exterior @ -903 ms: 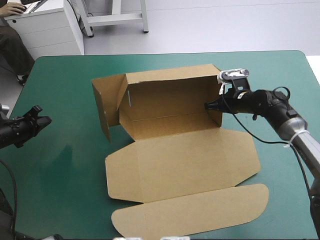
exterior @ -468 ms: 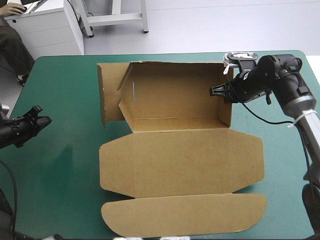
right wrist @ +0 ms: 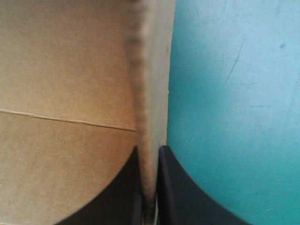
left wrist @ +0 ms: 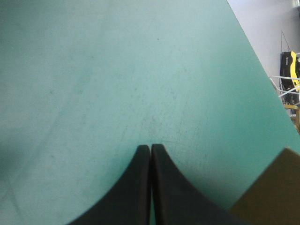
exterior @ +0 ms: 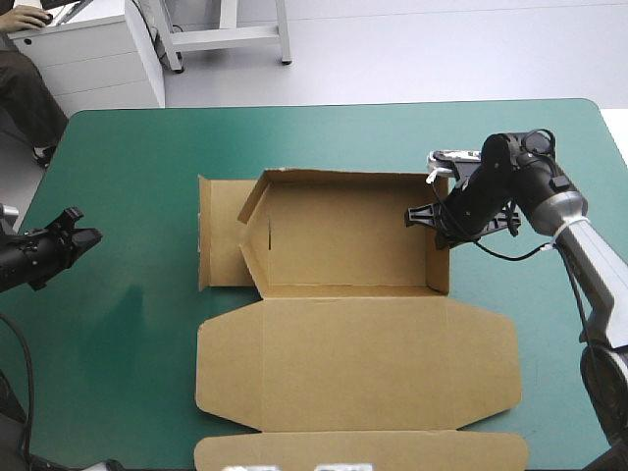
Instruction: Fold the box
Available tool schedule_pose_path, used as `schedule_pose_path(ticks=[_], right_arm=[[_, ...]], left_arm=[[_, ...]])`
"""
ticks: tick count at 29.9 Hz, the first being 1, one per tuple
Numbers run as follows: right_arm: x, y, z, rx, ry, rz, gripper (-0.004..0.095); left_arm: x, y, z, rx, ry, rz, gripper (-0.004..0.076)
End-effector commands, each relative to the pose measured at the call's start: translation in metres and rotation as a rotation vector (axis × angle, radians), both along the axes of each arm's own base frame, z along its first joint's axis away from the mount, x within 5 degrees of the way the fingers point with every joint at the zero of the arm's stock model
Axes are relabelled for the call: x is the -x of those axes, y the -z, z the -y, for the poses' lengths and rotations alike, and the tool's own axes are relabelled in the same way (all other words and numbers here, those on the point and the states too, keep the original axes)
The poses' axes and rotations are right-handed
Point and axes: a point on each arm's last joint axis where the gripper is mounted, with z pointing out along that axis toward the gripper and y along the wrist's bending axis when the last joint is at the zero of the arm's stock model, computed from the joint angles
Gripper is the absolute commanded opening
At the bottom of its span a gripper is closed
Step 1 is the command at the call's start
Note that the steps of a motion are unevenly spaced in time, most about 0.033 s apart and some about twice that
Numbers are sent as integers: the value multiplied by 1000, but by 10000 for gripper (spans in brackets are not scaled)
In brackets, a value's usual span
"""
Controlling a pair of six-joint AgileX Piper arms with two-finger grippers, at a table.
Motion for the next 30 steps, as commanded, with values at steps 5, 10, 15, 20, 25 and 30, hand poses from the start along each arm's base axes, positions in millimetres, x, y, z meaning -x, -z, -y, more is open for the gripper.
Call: schedule_pose_path(ticks=[5,10,15,20,25,30], right_arm=[[-5,-5,-4,-4,-34,29,-9],[-21,2,-5,27,-39,32,-8],[-32,9,-8,33,-43,15,17],[-34,9,-9,33,-47,22,267],[-34,9,-9,32,-47,24,644],[-36,-6,-9,23,-48,65,827]], left_arm=[[-1,-22,2,14,-17,87,-10],[-1,-22,3,16,-14,87,-10],[-1,-22,4,22,-6,87,-10],[-1,-22,4,9,3,93,-10],[-1,-22,4,9,3,93,-10],[-1,-22,4,9,3,93,-10]])
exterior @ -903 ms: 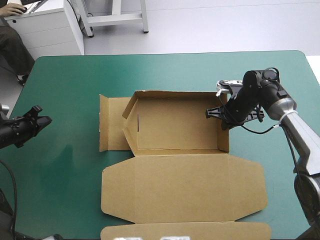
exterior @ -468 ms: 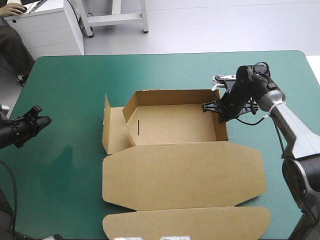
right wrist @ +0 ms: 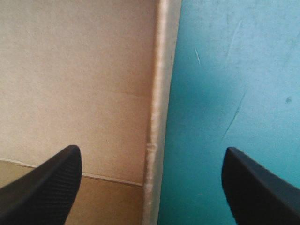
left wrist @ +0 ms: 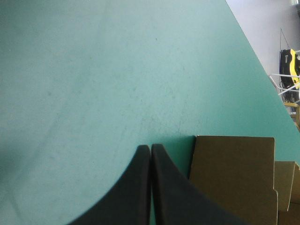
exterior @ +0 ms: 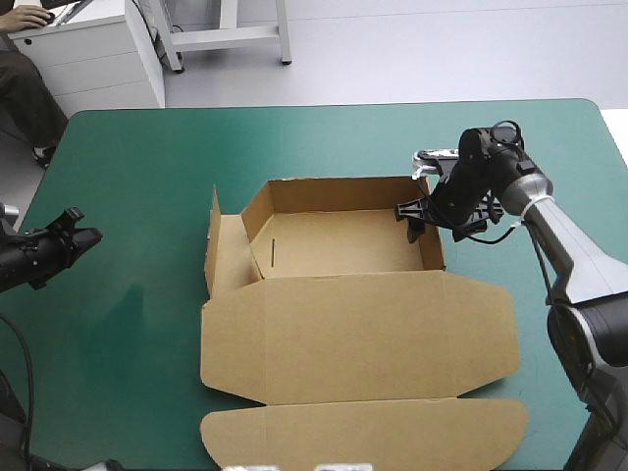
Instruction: Fold the box
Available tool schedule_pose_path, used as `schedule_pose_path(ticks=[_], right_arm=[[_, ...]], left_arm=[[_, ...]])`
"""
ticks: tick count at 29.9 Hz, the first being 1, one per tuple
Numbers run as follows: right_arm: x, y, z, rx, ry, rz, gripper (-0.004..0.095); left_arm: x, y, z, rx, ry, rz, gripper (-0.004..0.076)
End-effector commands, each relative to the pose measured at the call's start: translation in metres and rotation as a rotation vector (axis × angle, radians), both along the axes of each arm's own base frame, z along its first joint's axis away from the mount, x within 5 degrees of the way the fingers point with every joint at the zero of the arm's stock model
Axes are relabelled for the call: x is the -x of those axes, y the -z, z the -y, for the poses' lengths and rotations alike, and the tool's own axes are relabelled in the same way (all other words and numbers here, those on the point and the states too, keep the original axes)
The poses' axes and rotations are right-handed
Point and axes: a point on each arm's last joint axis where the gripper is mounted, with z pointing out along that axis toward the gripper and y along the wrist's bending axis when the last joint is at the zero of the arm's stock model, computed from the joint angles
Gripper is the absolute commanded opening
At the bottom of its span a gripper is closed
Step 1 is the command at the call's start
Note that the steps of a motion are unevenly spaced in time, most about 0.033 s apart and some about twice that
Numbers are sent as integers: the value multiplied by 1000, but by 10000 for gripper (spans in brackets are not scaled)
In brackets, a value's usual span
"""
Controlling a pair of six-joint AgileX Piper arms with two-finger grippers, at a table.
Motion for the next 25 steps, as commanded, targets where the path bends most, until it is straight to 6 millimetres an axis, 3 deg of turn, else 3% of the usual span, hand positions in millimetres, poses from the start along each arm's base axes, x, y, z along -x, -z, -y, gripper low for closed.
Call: schedule_pose_path(ticks=[1,4,12,17,20,25], right_arm=[[6,-43,2,-29,-12,111,826],[9,-65,2,-46,-8,178,826],[46,-120,13,-79,23,326,824],[65,-141,19,-98,49,385,823],[68,-138,21,-85,65,372,823],[64,-113,21,-55,68,295,823]], left_arm=[[-1,-22,3,19,-7,85,-10],[-1,-22,3,18,-6,84,-10],[-1,-22,3,16,-9,84,-10],[-1,-22,3,17,-8,84,-10],[-1,-22,3,18,-6,84,-10],[-1,-22,3,18,-6,84,-10]])
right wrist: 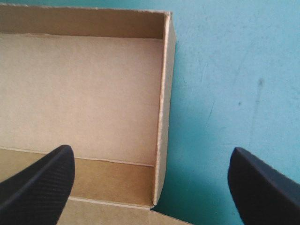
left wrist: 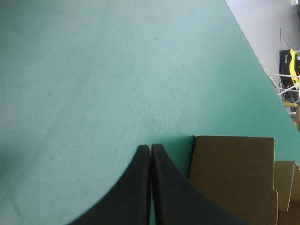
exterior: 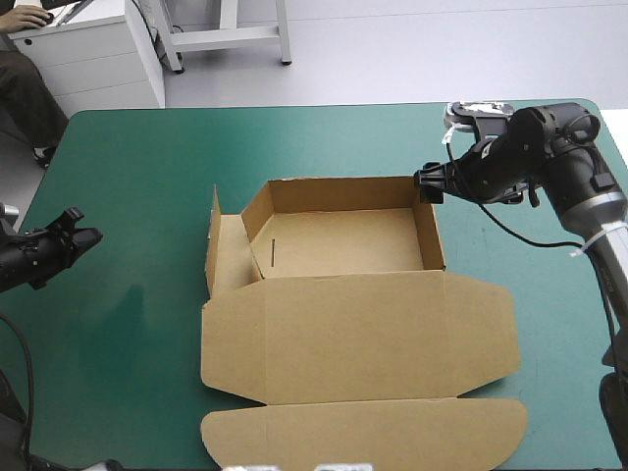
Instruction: Fold the box
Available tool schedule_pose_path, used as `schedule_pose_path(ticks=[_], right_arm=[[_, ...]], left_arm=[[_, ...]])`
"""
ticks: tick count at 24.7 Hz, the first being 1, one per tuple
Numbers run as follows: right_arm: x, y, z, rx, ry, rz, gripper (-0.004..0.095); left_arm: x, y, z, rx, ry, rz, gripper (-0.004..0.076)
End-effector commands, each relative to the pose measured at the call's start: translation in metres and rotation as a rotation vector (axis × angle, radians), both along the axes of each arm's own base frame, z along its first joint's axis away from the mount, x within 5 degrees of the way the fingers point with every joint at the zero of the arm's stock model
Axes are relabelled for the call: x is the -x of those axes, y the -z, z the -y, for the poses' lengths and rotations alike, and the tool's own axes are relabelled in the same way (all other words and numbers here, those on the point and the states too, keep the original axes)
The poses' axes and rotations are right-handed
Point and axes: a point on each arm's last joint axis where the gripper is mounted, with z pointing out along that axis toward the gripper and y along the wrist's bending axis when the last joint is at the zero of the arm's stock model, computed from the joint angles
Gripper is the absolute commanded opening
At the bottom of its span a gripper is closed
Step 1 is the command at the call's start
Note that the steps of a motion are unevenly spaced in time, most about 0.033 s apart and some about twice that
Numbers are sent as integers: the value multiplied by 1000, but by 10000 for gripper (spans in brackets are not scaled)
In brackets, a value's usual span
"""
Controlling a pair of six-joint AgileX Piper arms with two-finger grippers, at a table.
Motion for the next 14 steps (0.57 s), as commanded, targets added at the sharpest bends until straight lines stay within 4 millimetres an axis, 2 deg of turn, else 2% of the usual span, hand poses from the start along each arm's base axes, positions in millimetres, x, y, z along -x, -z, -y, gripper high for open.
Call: schedule_pose_path(ticks=[1,8,11,14], right_arm=[[6,-1,2,4,6,1,823],[-22,37,-7,22,6,-77,822],[-36,60,-19,73,-18,-106,822],[-46,80,-23,86,-19,-155,822]], left_arm=[[-1,-22,3,18,-6,84,-10],[-1,-22,3,17,-7,84,-10],[-1,-22,2,4,-14,86,-10],[-1,-22,2,4,-14,86,-10]])
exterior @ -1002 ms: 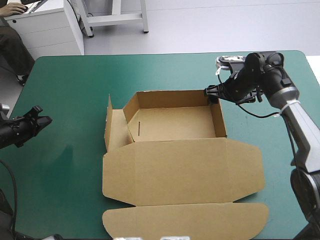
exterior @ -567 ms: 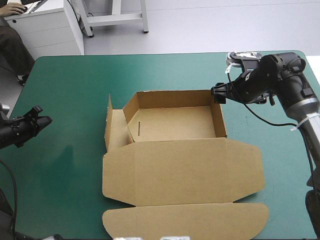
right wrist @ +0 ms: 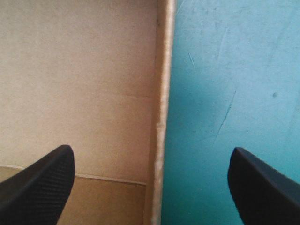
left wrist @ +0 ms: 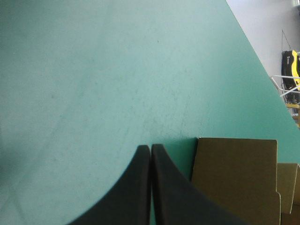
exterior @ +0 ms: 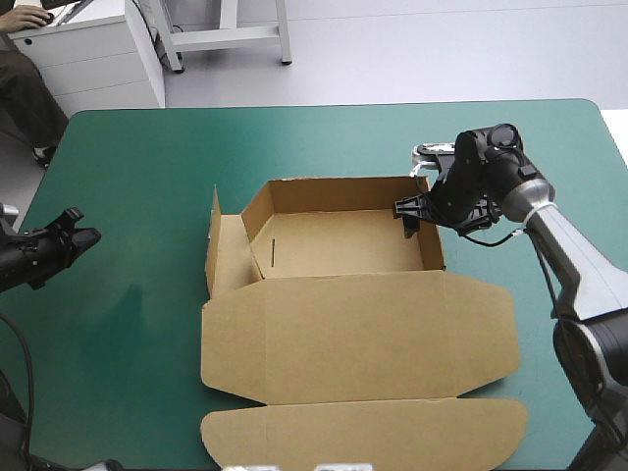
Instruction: Fold the box
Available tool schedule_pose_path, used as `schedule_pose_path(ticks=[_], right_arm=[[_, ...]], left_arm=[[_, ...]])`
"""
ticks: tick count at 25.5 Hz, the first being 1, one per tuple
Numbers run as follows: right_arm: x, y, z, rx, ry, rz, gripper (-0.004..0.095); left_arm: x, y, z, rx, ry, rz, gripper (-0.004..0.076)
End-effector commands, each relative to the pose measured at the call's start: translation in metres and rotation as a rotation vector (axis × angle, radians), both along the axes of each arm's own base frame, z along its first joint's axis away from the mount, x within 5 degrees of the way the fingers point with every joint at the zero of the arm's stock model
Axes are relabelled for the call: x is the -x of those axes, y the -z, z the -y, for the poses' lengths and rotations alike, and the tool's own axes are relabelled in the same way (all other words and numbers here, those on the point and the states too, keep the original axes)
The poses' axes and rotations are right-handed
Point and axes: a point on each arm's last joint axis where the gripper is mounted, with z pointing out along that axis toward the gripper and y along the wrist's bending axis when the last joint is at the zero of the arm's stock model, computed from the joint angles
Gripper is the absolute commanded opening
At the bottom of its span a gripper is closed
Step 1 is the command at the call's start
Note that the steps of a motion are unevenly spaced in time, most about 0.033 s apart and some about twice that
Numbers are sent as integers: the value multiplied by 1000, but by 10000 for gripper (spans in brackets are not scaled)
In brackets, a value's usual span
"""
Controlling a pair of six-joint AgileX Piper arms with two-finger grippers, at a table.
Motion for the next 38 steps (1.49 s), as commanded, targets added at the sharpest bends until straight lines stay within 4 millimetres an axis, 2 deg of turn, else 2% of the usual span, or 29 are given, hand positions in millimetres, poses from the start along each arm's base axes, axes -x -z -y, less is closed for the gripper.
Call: schedule_pose_path(ticks=[1,6,9,11,12,13,15,16,20,23,26,28,34,38], right_arm=[[-5,-7,-1,-7,2,53,822],[-13,8,-3,-4,8,30,821],[-14,13,-3,3,9,6,762],[-13,13,-3,6,12,-10,613],[-12,13,-3,9,11,-20,450],[-11,13,-3,11,10,-28,348],[-10,14,-2,16,2,-38,69],[-10,14,-2,17,-2,-37,-17],[-11,11,-3,16,-5,-32,0],[-11,0,-3,15,-13,-19,-1],[-7,-26,-1,2,-31,53,-1],[1,-52,1,-17,-43,127,-1],[48,-118,9,-110,-83,302,-1],[77,-148,13,-181,-114,382,0]], left_arm=[[-1,-22,3,12,-9,85,-10],[-1,-22,3,12,-9,85,-10],[-1,-22,3,12,-9,85,-10],[-1,-22,3,12,-9,85,-10],[-1,-22,3,13,-7,85,-10],[-1,-22,3,15,-5,85,-10],[-1,-22,4,18,1,85,-10],[-1,-22,4,18,1,85,-10],[-1,-22,5,21,8,84,-10],[0,-21,5,16,12,80,-10],[0,-21,5,8,18,74,-10],[0,-20,5,3,24,71,-10],[0,-20,4,-18,29,76,-10],[1,-20,5,-25,39,77,-10]])
